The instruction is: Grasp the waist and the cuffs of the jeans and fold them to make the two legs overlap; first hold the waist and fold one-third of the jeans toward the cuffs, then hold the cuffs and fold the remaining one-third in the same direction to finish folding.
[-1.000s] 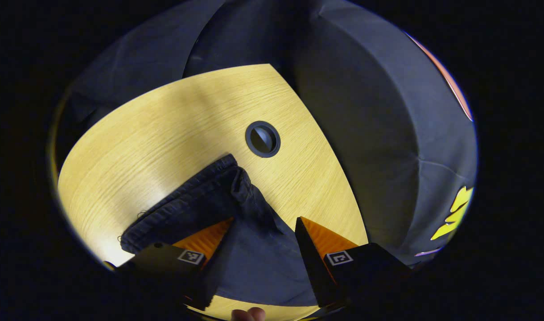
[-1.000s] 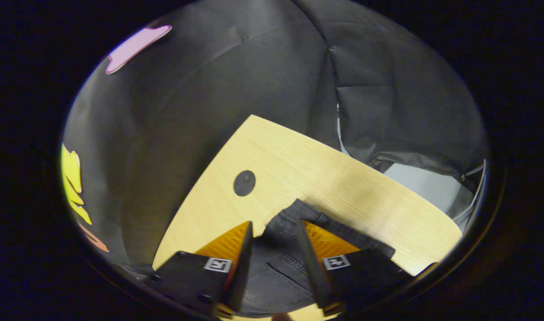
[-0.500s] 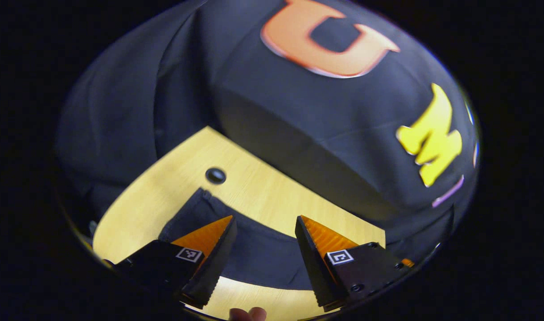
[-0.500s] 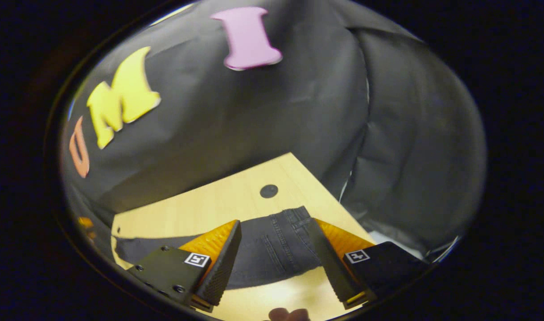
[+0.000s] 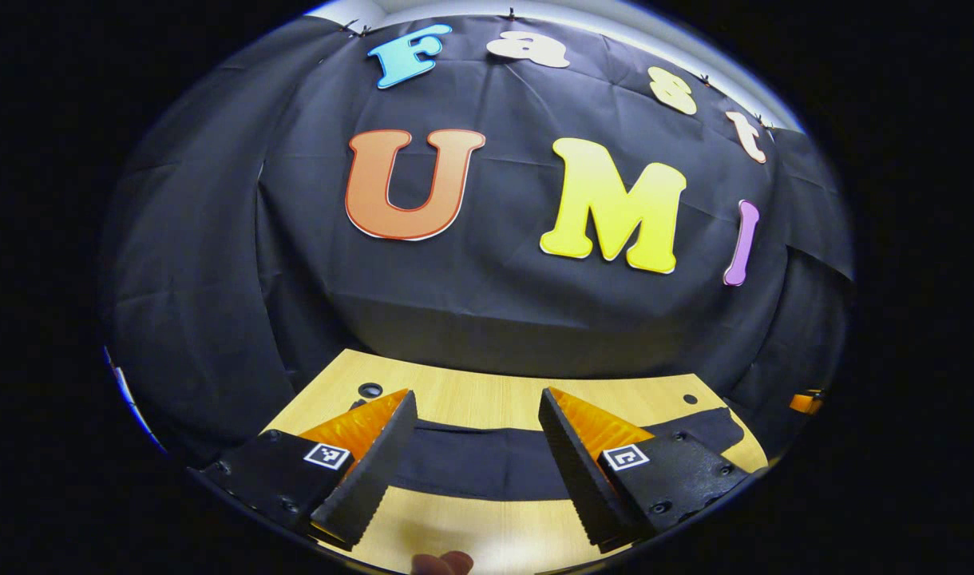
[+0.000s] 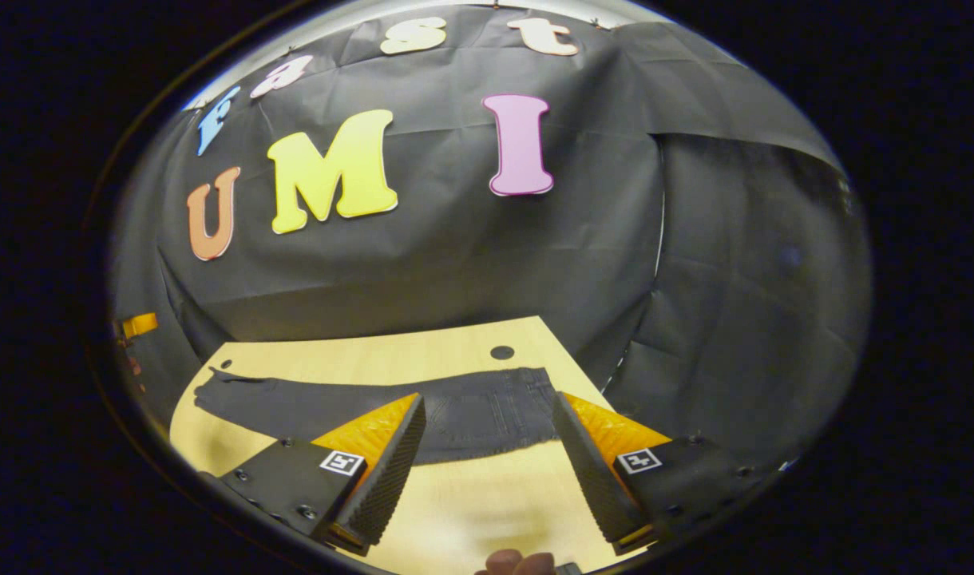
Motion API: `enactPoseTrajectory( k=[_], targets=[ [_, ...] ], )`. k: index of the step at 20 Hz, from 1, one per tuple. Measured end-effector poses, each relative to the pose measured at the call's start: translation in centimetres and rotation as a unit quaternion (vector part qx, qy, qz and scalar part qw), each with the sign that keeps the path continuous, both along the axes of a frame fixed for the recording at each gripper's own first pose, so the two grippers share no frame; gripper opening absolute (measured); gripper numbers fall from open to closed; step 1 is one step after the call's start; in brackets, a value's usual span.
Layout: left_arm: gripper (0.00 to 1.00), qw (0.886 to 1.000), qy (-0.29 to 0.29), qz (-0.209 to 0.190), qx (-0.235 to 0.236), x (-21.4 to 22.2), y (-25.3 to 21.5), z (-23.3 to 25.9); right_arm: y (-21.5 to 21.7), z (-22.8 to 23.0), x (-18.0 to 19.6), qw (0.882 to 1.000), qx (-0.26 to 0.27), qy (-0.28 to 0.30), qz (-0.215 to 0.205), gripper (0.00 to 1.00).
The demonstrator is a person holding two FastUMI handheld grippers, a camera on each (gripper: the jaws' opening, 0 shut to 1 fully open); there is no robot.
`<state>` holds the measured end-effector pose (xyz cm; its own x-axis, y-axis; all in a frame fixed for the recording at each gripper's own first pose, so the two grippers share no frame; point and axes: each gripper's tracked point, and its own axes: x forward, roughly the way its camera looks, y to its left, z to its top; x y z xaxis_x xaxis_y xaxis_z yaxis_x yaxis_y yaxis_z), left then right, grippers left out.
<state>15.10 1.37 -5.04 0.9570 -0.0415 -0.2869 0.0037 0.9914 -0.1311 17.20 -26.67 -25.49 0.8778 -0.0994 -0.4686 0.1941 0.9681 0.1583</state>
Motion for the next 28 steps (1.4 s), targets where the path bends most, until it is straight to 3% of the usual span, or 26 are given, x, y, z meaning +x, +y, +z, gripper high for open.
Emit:
enactPoseTrajectory(
  k=[3,6,10,12,13,14,18,19,23,25,28],
  targets=[
    [0.99,1.000,0.001,-0.010,0.007,-1.3,-1.9,-0.4,0.2,-2.4,0.7,0.999,0.031,0.020,-0.022,0.96],
    [0.99,1.000,0.009,-0.007,-0.011,-1.6,-3.9,-0.3,-2.3,-7.0,1.6,0.996,0.064,0.040,-0.046,0.96],
    [1.00,1.000,0.017,-0.005,0.004,-0.6,-5.4,0.3,-6.1,-14.1,6.0,0.992,0.085,0.069,-0.070,0.99],
    [0.99,1.000,0.025,0.002,0.007,-0.1,-5.5,0.5,-7.9,-17.1,7.6,0.989,0.095,0.088,-0.073,0.96],
    [1.00,1.000,0.028,0.007,0.009,0.1,-5.6,0.6,-9.0,-18.2,8.6,0.988,0.097,0.091,-0.078,1.00],
    [0.99,0.999,0.029,0.012,0.012,0.3,-5.5,0.6,-9.7,-19.0,9.3,0.987,0.100,0.092,-0.081,0.95],
    [0.99,0.999,0.042,0.025,0.016,0.3,-5.8,0.0,-9.7,-21.5,11.8,0.985,0.120,0.105,-0.066,0.94],
    [0.99,0.999,0.044,0.028,0.014,0.3,-5.8,-0.1,-9.5,-22.3,12.0,0.985,0.114,0.114,-0.059,0.99],
    [0.99,0.997,0.059,0.040,-0.001,-0.3,-5.3,-1.0,-9.2,-22.7,12.1,0.988,0.095,0.117,-0.043,0.90],
    [0.99,0.997,0.064,0.050,-0.013,-0.8,-4.7,-1.3,-8.0,-22.2,12.4,0.985,0.110,0.129,-0.044,0.67],
    [0.99,0.996,0.062,0.065,-0.023,-1.8,-3.5,-1.6,-6.7,-21.0,13.1,0.987,0.075,0.133,-0.046,0.25]
  ],
)
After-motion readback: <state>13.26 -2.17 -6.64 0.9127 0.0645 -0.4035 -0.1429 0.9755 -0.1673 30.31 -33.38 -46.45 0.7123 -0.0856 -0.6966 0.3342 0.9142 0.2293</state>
